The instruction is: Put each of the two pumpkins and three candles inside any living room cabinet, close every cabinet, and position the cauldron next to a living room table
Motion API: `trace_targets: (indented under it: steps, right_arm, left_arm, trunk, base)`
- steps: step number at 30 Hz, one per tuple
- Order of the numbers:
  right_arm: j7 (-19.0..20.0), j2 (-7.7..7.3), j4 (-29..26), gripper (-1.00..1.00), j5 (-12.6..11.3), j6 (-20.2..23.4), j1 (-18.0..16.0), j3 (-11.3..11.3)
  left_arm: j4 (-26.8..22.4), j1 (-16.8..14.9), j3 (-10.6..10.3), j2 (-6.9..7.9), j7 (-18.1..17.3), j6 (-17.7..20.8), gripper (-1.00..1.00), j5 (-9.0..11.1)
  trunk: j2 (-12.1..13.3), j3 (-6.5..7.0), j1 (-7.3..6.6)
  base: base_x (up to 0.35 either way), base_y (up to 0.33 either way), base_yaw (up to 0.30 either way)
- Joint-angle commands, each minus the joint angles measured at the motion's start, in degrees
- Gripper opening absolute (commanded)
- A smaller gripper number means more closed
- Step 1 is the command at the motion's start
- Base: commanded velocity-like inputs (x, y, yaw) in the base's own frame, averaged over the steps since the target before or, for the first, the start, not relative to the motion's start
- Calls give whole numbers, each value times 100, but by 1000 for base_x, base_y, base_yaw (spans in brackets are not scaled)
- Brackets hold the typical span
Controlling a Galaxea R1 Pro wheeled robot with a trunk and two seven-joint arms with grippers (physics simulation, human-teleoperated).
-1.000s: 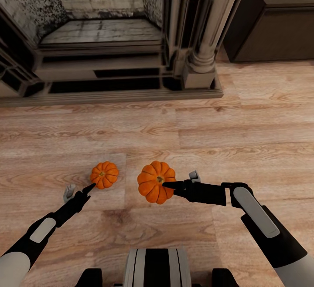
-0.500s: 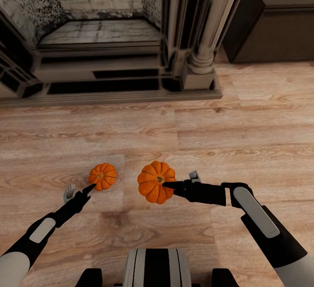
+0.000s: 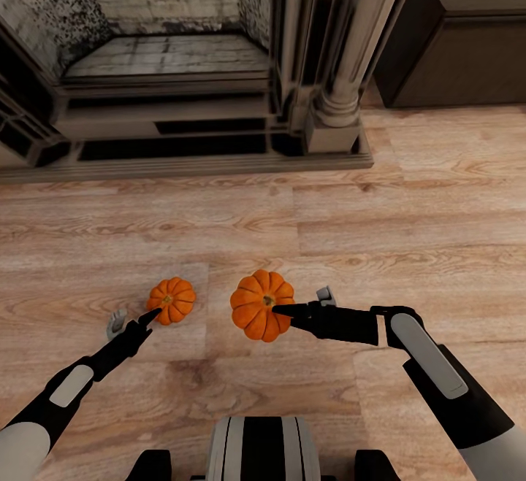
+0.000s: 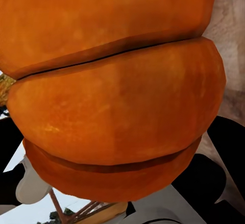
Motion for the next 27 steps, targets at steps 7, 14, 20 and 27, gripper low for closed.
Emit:
trace_targets:
  steps: [7, 14, 20, 27]
  right_arm:
    - [51, -4, 4, -100, 51, 0, -3, 6]
    - [51, -4, 4, -100, 51, -4, -3, 6]
    - [51, -4, 4, -100, 51, -4, -3, 6]
    - [51, -4, -4, -100, 52, -4, -3, 9]
  left_arm:
    - [1, -2, 4, 7, -8, 54, 100, 36]
    - [1, -2, -3, 8, -8, 54, 100, 34]
    - [1, -2, -3, 1, -8, 54, 100, 33]
    - [1, -2, -5, -1, -8, 54, 100, 31]
  trunk:
    - [-1, -3, -1]
    - [-1, -3, -1]
    - [-1, -3, -1]
    - [-1, -3, -1]
  base:
    - [56, 0, 0]
    - [57, 0, 0]
    - [39, 0, 0]
    - [58, -66, 0]
